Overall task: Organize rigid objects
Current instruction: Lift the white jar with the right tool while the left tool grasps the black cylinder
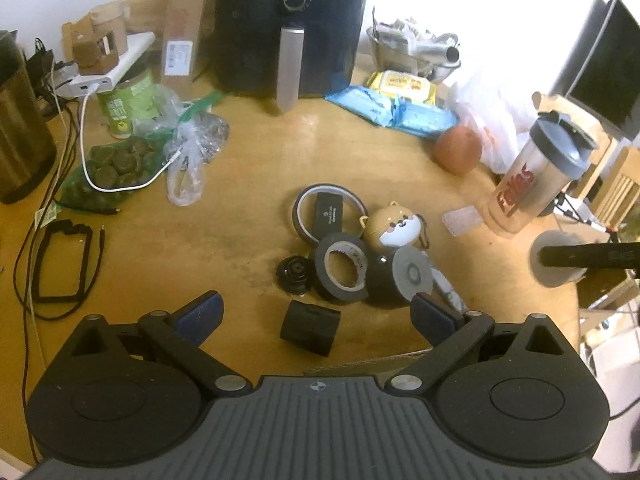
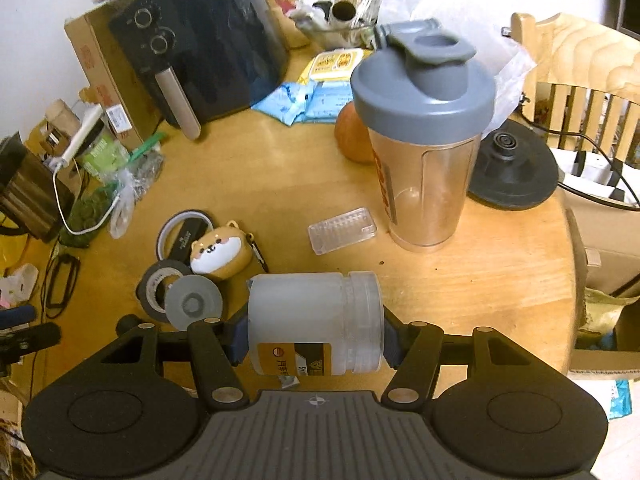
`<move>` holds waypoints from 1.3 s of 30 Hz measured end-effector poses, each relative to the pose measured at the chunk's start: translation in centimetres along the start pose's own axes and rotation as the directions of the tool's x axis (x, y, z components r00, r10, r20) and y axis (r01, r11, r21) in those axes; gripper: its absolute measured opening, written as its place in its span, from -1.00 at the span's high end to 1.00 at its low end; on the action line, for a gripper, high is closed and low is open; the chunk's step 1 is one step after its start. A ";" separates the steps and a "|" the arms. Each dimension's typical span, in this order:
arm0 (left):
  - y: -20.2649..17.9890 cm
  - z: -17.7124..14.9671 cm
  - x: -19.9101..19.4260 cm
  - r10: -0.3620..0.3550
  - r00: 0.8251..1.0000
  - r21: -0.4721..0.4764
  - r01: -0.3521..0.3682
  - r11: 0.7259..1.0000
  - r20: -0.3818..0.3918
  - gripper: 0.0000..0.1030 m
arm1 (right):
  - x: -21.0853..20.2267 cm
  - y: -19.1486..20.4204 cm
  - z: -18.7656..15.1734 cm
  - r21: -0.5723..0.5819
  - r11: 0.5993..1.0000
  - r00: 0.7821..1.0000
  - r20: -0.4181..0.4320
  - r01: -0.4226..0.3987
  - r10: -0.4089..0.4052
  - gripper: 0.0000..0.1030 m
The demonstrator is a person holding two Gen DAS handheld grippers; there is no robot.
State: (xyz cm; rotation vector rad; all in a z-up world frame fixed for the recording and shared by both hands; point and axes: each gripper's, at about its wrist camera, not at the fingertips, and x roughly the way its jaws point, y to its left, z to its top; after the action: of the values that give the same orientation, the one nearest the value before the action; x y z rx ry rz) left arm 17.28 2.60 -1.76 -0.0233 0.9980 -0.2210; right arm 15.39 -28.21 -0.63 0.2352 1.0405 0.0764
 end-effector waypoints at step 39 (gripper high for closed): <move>1.4 -0.3 10.8 -0.004 0.958 0.077 0.027 0.997 -0.287 0.14 | -3.6 2.4 -4.2 0.014 0.998 0.998 0.022 -0.064 0.064 -0.25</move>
State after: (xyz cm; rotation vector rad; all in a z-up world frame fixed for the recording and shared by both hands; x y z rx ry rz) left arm 22.91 1.92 -11.09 0.0764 1.2780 -0.2842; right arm 10.01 -25.87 0.92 0.2816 1.0128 0.1239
